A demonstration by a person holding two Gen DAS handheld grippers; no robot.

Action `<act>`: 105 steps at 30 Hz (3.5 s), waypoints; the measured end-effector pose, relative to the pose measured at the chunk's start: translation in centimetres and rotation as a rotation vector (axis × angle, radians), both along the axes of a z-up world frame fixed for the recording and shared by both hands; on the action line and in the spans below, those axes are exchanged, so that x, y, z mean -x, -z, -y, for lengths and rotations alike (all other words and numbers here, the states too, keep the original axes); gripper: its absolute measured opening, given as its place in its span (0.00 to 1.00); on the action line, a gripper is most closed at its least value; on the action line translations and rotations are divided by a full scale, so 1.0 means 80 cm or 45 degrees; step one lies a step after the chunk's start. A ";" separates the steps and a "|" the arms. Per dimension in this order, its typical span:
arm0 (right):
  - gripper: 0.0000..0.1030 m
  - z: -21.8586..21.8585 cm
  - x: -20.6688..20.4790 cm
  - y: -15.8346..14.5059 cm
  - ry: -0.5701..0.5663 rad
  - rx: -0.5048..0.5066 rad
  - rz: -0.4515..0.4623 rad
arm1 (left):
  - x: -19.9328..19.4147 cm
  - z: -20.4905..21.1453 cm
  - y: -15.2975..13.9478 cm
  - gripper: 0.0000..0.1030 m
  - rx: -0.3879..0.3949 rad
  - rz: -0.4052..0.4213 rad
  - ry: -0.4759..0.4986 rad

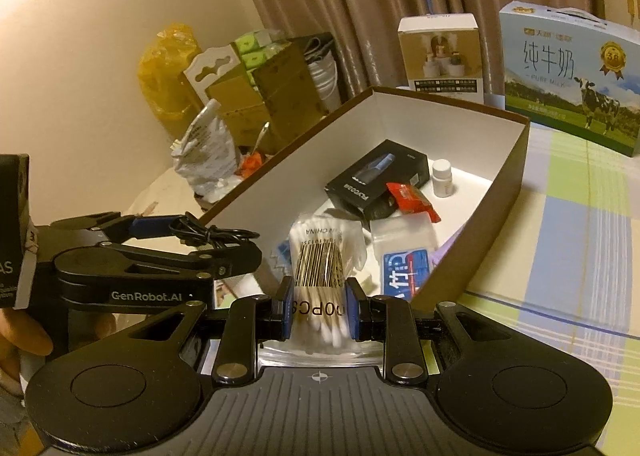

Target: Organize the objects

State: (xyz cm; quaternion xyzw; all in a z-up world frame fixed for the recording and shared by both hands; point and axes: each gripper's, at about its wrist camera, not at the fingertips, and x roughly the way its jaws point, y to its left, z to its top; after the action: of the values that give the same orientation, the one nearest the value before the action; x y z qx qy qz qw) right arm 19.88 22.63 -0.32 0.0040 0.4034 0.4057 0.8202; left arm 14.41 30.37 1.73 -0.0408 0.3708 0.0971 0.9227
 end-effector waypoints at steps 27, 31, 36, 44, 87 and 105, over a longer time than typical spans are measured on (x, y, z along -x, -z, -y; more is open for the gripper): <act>0.22 -0.046 -0.034 0.033 0.073 0.105 -0.025 | -0.055 -0.055 0.045 0.96 0.046 -0.180 0.086; 0.22 -0.049 -0.036 0.035 0.068 0.109 -0.029 | -0.058 -0.058 0.046 0.96 0.052 -0.194 0.080; 0.22 -0.054 -0.037 0.038 0.051 0.115 -0.034 | -0.059 -0.064 0.046 0.96 0.064 -0.202 0.062; 0.56 -0.057 -0.034 0.038 0.045 0.114 -0.015 | -0.058 -0.069 0.044 0.96 0.073 -0.218 0.034; 0.98 0.018 0.037 -0.005 0.241 0.082 0.080 | -0.004 -0.027 0.001 0.99 0.059 -0.106 0.077; 0.98 0.142 0.109 -0.028 0.403 0.083 0.099 | 0.063 0.081 -0.021 0.99 0.071 -0.069 0.124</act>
State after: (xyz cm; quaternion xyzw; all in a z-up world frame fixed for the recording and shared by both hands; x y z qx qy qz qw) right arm 11.13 11.30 1.92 0.0252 0.3787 0.2580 0.8885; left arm 9.39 23.86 3.37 -0.0459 0.3996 0.0429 0.9145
